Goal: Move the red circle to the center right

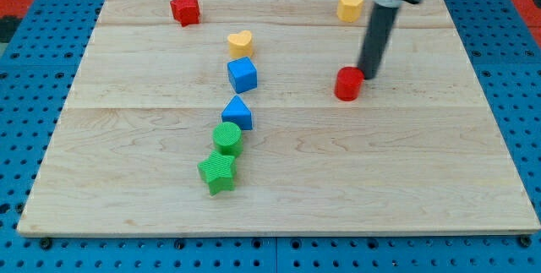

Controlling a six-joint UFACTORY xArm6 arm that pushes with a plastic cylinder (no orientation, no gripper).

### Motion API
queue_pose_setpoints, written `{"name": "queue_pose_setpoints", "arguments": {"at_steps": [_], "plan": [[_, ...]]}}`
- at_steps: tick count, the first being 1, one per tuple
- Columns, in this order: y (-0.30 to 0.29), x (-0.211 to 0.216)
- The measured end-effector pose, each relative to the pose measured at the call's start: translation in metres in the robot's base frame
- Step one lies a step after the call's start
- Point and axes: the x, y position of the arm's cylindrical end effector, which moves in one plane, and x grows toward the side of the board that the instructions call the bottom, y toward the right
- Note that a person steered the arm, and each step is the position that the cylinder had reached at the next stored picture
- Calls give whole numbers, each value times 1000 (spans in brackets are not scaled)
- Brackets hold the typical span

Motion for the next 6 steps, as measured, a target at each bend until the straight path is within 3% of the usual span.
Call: {"name": "queue_pose_setpoints", "arguments": {"at_steps": [1, 2, 3, 4, 5, 6], "plan": [[-61, 16], [-85, 51], [-60, 79], [-1, 64], [-61, 72], [-70, 43]]}}
